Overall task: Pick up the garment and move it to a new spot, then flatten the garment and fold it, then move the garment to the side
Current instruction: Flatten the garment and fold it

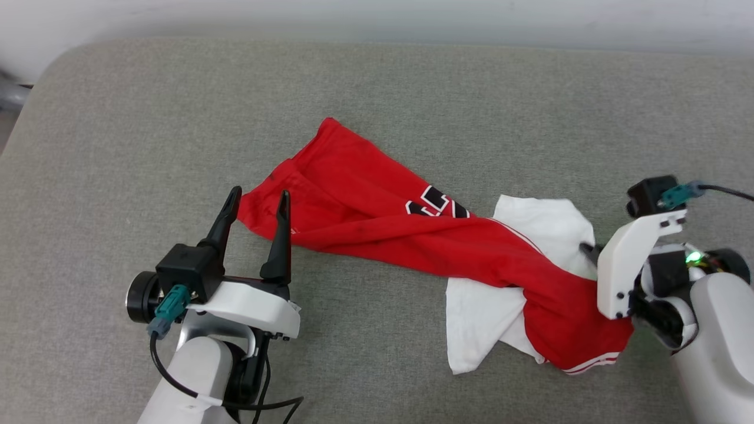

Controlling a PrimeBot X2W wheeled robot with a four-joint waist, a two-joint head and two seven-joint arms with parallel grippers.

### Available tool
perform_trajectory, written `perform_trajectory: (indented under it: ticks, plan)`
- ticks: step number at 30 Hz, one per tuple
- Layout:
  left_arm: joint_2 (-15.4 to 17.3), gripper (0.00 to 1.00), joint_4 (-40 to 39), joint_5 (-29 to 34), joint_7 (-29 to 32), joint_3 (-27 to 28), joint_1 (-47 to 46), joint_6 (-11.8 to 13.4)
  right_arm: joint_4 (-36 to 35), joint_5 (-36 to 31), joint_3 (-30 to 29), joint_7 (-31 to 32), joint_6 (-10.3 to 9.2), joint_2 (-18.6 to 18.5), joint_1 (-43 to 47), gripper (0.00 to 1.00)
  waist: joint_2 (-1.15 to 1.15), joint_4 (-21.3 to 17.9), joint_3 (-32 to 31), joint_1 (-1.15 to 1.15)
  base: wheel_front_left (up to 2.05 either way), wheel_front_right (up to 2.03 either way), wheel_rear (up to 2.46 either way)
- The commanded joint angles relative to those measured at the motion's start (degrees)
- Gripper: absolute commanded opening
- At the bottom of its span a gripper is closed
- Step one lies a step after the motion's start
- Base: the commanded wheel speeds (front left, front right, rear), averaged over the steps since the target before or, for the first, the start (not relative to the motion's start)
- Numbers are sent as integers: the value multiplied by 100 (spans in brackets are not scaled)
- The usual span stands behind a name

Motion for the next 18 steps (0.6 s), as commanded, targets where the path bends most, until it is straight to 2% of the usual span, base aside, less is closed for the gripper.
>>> perform_trajectory:
  ticks: [1,6,9,14,18]
  plan:
    - [-15,100,4,57,-14,55,57,-33,-171,-132,-90,-343,-8,-37,-79,0,0,-83,-72,0,0,0,0]
    - [-46,100,13,131,-14,120,111,-71,-620,-504,-581,-975,-8,-26,-52,0,0,-228,-160,0,0,0,0]
    - [-72,100,23,144,-14,129,132,-85,-750,-612,-909,-1100,-8,-3,97,0,0,-265,-189,0,0,0,0]
    - [-116,100,48,184,-14,185,144,-136,-1041,-876,-2064,-1385,-8,107,624,0,0,-322,-213,0,0,0,0]
    - [-119,100,68,223,-14,230,167,-162,-884,-940,-2774,-1515,-7,304,1046,0,0,-337,-219,0,0,0,0]
